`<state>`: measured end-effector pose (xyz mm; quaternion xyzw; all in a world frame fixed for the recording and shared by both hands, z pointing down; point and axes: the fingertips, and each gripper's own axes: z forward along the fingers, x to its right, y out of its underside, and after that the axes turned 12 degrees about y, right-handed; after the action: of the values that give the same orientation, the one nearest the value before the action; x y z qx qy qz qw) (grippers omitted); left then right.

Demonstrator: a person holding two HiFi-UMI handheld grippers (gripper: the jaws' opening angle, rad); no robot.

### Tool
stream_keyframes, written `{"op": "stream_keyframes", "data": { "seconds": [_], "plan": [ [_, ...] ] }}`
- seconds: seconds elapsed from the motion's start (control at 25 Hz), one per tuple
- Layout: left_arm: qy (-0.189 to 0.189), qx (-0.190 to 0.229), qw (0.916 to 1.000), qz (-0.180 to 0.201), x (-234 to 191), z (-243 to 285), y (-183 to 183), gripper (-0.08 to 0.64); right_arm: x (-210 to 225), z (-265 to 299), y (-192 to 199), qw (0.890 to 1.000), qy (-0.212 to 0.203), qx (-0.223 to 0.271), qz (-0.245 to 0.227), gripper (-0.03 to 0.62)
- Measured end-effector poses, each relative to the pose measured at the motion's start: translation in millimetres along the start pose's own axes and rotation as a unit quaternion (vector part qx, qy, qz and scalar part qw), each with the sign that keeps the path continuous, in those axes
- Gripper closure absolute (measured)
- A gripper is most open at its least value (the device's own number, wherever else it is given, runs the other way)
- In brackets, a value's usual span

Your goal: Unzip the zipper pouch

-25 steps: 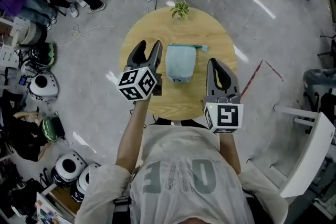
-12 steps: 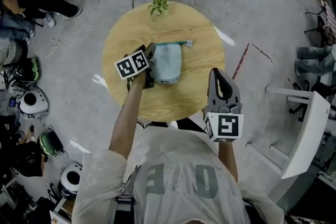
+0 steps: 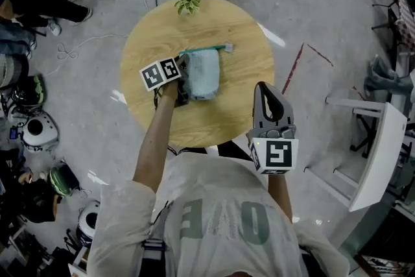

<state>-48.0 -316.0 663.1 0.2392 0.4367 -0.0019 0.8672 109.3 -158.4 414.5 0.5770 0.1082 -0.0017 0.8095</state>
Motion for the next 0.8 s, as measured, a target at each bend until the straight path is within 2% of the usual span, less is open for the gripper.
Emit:
{"op": "stream_keyframes", "data": {
  "seconds": [0.12,0.4,0.64,0.8],
  "plan": [
    [-0.004,0.000,0.9999,-0.013,-4,2,0,0.486,0,-2,4,1.000,0.001,-0.003,-0.007,0.563],
    [-0.004,0.001,0.9999,-0.014,-2,0,0,0.518,1,-7,3,1.000,0.004,-0.001,-0.008,0.562],
    [0.005,0.025,0.9996,0.013,17,-9,-16,0.528,-1,-10,-9,1.000,-0.006,0.018,-0.011,0.562],
    [0.018,0.056,0.9970,0.050,44,-24,-40,0.529,-3,-13,-25,0.999,-0.015,0.042,-0.018,0.561]
  ]
}}
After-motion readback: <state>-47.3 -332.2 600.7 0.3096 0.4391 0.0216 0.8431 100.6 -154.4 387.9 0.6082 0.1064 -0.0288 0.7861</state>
